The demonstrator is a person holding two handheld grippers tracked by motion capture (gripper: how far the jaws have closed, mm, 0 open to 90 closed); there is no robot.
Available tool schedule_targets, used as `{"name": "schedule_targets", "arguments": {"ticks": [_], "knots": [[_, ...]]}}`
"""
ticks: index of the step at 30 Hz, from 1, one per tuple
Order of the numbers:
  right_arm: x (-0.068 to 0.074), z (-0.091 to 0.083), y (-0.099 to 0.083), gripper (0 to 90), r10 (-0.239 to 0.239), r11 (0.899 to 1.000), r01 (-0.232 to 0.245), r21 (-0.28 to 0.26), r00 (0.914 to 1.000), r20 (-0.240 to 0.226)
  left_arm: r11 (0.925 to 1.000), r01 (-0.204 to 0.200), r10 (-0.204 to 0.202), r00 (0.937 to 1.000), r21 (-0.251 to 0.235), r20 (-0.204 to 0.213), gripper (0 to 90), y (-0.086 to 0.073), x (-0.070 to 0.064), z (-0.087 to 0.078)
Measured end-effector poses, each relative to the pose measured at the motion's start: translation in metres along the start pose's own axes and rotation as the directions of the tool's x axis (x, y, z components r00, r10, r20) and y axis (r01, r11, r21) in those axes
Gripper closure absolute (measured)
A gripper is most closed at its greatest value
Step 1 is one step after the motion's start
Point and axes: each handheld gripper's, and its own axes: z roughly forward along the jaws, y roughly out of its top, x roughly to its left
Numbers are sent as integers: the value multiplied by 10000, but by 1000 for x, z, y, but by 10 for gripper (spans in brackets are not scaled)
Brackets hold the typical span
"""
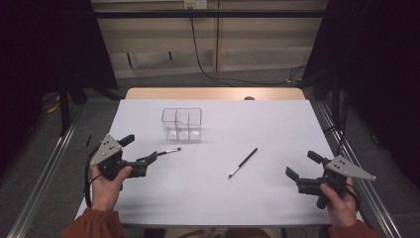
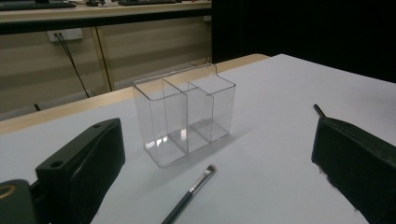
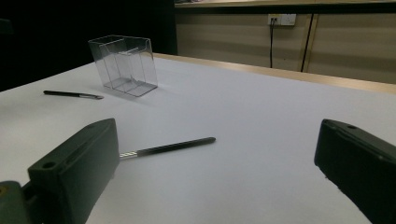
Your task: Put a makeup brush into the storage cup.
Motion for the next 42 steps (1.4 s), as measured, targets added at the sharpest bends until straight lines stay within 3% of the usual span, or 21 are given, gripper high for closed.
{"name": "schedule_targets", "arguments": {"ticks": [17,20,30,36,42], "knots": [[1,0,1,0,-36,10000,35,-63,9999,-97,9992,-190,180,9995,357,268,26,16,13,29],[1,-1,1,0,-64,10000,63,-52,9999,-98,9997,-71,65,9996,216,268,26,21,17,31],[1,1,1,0,-64,10000,63,-12,9998,-183,9988,292,-297,9995,389,131,26,25,28,48],[1,0,0,0,-54,10000,53,-38,9998,-172,9976,125,-137,9998,683,173,25,30,31,53],[1,1,1,0,-54,10000,54,-13,9998,-181,9905,-74,30,9995,1374,320,26,32,35,55]]}}
